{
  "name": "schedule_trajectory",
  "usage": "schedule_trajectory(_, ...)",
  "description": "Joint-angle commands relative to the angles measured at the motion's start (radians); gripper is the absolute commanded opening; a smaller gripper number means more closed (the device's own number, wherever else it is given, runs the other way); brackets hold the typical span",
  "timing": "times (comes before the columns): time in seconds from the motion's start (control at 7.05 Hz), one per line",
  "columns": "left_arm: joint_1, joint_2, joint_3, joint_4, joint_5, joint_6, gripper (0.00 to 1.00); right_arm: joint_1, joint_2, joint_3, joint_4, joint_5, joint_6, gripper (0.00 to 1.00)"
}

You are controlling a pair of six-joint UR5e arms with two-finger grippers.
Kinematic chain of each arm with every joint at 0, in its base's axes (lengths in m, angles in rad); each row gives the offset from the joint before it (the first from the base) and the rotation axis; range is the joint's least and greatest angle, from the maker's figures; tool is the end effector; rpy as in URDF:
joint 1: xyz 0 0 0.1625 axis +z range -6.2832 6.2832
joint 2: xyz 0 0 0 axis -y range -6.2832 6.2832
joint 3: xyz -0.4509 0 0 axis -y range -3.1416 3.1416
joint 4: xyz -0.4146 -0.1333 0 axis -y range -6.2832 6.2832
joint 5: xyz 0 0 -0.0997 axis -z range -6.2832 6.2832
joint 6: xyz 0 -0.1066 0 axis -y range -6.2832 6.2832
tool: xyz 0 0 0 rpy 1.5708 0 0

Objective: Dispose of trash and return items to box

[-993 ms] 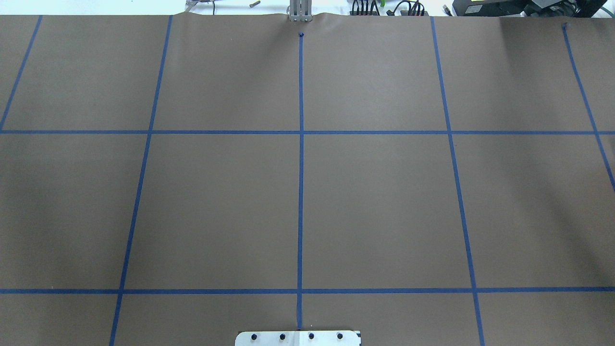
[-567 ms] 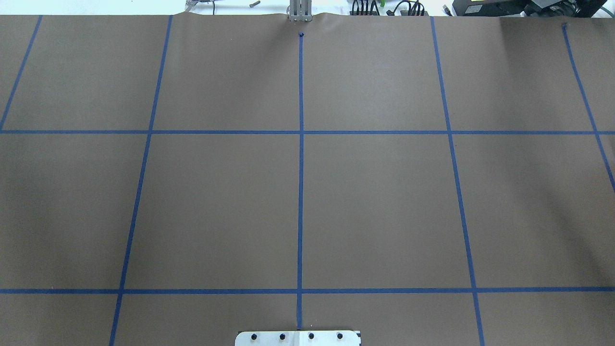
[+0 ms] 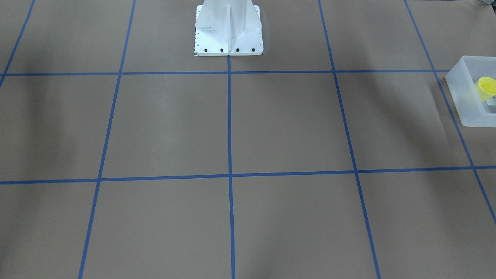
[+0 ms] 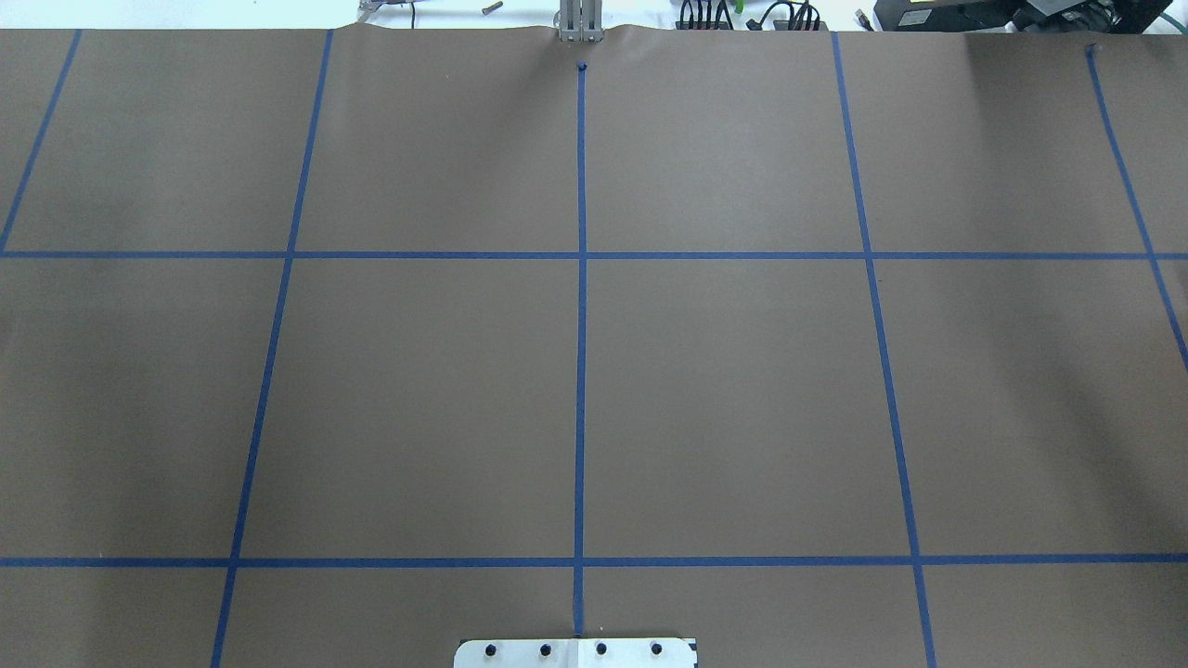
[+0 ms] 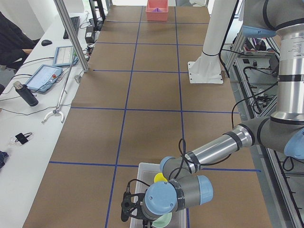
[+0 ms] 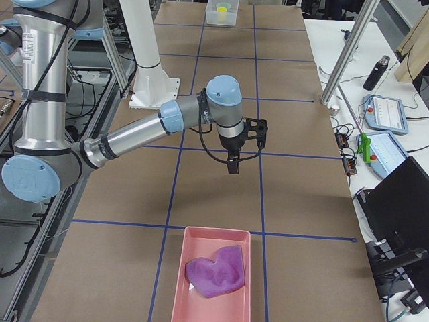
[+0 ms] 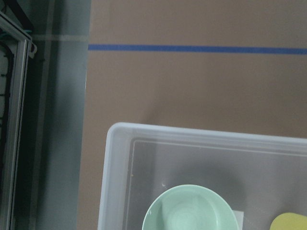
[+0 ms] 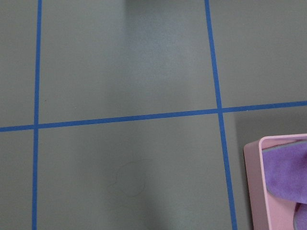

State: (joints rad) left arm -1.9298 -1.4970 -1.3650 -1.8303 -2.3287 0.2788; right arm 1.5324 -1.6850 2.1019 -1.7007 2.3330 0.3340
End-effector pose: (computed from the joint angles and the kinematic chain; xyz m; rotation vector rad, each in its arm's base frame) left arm -0.2190 -0.4127 0.8060 0.2195 0.7259 -0.0839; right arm 0.0426 -0.4471 0.4883 0.1282 -0.7949 0.1701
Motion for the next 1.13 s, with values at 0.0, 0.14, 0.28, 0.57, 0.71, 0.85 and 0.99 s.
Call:
schedule_trajectory(0.0,0.023,-0.040,-0.232,0.176,-0.009,-0.124,0.99,0.009,-0.047,-0.022,0.000,0.003,0.000,1.00)
schedule_trajectory(0.14,0.070,-0.034,-0.358,0.250,-0.009,-0.130,0.99,0.011,-0.064,-0.036,0.000,0.006,-0.001,1.00)
schedule_trajectory(0.28,0.081,-0.031,-0.409,0.268,-0.011,-0.136,0.99,0.011,-0.071,-0.068,0.000,0.011,-0.001,1.00)
schedule_trajectory(0.57,0.170,-0.042,-0.413,0.258,-0.009,-0.247,0.99,0.037,-0.064,-0.175,0.000,0.016,-0.161,1.00)
schedule_trajectory(0.71,0.224,-0.046,-0.416,0.252,-0.008,-0.310,0.99,0.057,-0.059,-0.218,0.001,0.016,-0.185,1.00)
schedule_trajectory(0.85,0.300,-0.060,-0.401,0.250,0.000,-0.341,0.99,0.074,-0.056,-0.250,0.001,0.016,-0.202,1.00)
schedule_trajectory(0.99,0.324,-0.060,-0.384,0.250,0.000,-0.345,0.99,0.098,-0.058,-0.269,0.001,0.014,-0.248,1.00)
